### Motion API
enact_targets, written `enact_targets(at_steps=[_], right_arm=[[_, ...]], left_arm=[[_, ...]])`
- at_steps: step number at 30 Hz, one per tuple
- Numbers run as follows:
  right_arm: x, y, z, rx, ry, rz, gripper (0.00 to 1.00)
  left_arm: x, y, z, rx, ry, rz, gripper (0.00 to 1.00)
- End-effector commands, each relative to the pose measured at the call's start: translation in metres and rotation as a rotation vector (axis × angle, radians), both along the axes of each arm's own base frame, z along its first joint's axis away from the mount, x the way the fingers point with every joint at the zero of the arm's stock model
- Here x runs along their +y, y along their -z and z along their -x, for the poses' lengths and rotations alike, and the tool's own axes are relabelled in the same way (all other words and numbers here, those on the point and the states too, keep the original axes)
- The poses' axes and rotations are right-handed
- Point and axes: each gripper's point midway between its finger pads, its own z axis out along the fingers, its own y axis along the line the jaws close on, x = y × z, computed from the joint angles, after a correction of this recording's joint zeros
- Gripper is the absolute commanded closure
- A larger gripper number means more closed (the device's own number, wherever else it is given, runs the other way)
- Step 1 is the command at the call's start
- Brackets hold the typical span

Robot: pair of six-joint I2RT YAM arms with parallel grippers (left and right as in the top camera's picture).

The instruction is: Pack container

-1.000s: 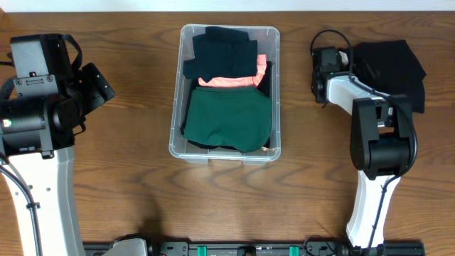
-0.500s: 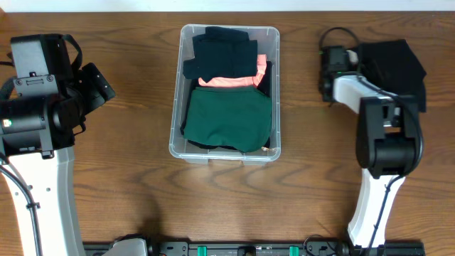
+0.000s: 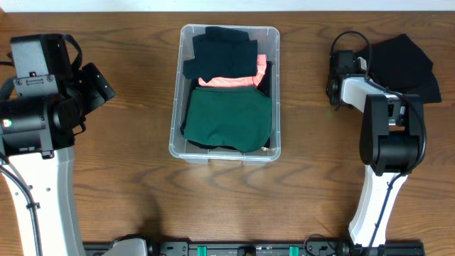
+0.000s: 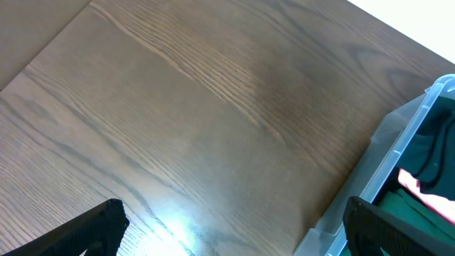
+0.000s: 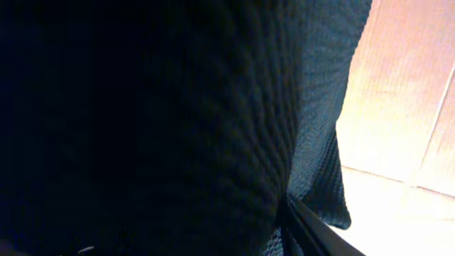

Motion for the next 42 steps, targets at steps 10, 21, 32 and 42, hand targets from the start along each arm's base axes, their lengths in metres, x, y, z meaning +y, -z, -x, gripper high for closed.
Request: enact_targets(at_steps=[10,21,32,42], right_arm=[[0.029,0.076,0.026,0.081,-0.003,-0.236,0.99],[0.042,0.02,0.003,-0.077,-0.027,-0.282,0.99],[0.061,-0.095,-0.017,-0.323,-0.102,-0.293,0.99],[0.081,-0.149,-0.018,-0.433,-0.163,-0.304,0.99]], left_arm=[[0.003,0.0,0.0,0.008,0.002,-0.018,0.02],[0.003,0.0,0.0,0.008,0.002,-0.018,0.02],[0.003,0.0,0.0,0.008,0.002,-0.018,0.02],[0.003,-0.001,0.0,0.008,0.002,-0.018,0.02]])
